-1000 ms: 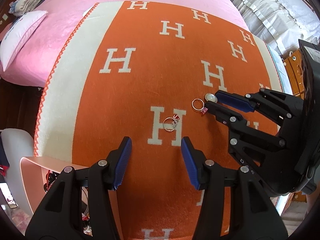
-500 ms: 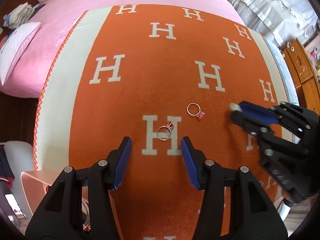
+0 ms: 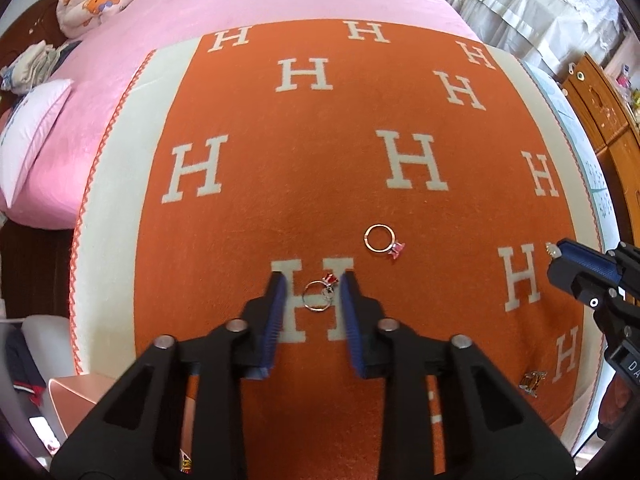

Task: Organize jewelry
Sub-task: 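Close the right tool on the pearl ring while the left tool grasps the pink-stone ring, then carry both rings to the pink tray and open both tools over it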

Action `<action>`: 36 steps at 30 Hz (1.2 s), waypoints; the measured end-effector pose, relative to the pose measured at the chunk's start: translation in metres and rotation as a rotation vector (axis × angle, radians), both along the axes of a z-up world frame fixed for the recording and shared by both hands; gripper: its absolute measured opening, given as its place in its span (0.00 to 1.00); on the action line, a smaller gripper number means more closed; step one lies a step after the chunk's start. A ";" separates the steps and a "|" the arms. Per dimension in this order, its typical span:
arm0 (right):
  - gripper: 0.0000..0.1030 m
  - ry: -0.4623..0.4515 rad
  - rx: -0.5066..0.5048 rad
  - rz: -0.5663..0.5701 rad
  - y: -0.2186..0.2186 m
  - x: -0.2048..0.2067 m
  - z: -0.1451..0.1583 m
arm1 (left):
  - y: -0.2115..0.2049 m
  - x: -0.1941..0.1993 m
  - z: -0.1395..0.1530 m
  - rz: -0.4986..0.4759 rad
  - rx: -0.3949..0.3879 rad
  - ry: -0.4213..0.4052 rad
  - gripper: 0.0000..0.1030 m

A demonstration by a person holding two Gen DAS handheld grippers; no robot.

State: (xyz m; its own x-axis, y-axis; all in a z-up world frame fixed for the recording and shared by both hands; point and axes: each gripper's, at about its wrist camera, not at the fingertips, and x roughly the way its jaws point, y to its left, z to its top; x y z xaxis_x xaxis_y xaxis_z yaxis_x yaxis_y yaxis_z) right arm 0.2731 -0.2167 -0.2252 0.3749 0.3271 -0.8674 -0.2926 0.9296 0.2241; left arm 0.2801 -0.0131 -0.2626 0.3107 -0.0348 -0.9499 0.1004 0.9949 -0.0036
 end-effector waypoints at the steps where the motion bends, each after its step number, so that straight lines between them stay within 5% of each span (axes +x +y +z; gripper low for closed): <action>1: 0.17 0.005 0.003 -0.007 -0.001 -0.002 -0.001 | -0.002 -0.001 0.000 -0.004 0.004 -0.004 0.20; 20: 0.17 -0.025 0.043 -0.010 0.016 -0.027 0.023 | 0.013 -0.035 0.025 0.006 -0.060 -0.057 0.14; 36: 0.17 -0.027 0.106 0.232 0.140 -0.108 0.077 | 0.120 -0.156 0.095 0.156 -0.114 -0.048 0.14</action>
